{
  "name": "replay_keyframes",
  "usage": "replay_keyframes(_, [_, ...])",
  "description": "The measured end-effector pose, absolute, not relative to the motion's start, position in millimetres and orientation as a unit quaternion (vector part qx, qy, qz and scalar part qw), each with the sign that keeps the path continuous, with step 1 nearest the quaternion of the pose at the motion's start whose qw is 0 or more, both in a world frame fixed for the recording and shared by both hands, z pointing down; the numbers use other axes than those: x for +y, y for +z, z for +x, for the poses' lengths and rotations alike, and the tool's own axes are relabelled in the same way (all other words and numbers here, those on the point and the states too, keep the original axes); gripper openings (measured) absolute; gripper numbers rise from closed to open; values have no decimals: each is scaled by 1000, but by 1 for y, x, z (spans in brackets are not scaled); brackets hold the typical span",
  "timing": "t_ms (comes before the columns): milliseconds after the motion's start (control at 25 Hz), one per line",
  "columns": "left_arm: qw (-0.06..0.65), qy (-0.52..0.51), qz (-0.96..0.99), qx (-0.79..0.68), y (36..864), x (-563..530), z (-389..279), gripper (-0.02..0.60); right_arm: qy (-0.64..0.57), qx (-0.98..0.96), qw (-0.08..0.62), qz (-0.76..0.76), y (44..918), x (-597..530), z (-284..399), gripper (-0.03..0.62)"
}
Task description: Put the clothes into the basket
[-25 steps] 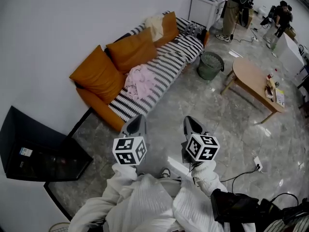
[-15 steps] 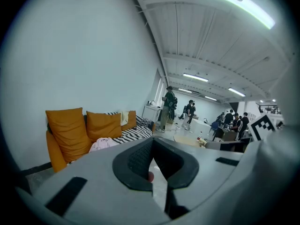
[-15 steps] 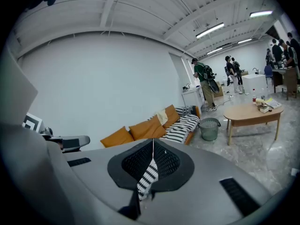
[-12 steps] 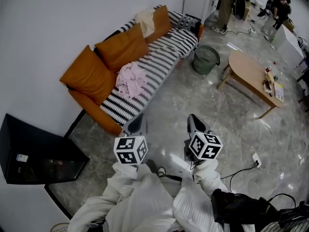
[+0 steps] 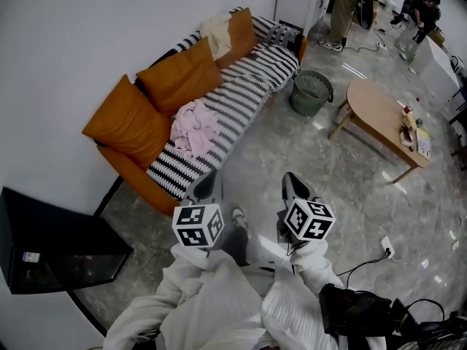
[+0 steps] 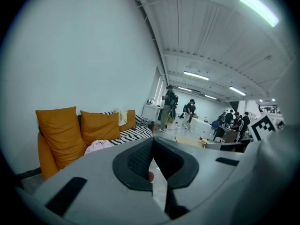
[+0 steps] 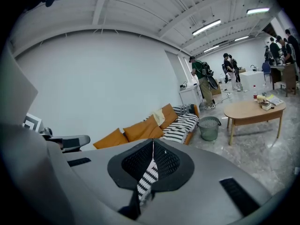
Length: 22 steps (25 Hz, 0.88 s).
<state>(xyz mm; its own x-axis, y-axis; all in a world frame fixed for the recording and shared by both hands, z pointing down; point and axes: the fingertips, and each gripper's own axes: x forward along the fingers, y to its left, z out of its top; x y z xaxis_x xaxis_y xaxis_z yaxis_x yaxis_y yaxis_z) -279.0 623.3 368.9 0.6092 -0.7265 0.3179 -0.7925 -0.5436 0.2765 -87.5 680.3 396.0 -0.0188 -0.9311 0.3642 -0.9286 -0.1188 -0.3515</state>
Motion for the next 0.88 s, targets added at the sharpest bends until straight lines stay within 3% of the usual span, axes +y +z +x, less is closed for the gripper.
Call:
replay_keyframes(440, [208, 71, 880, -421, 363, 488, -233, 6, -248, 657, -10, -711, 379, 558, -44, 25])
replay_keyframes(880, [210, 55, 872, -439, 360, 364, -230, 6, -243, 674, -27, -697, 373, 425, -38, 25])
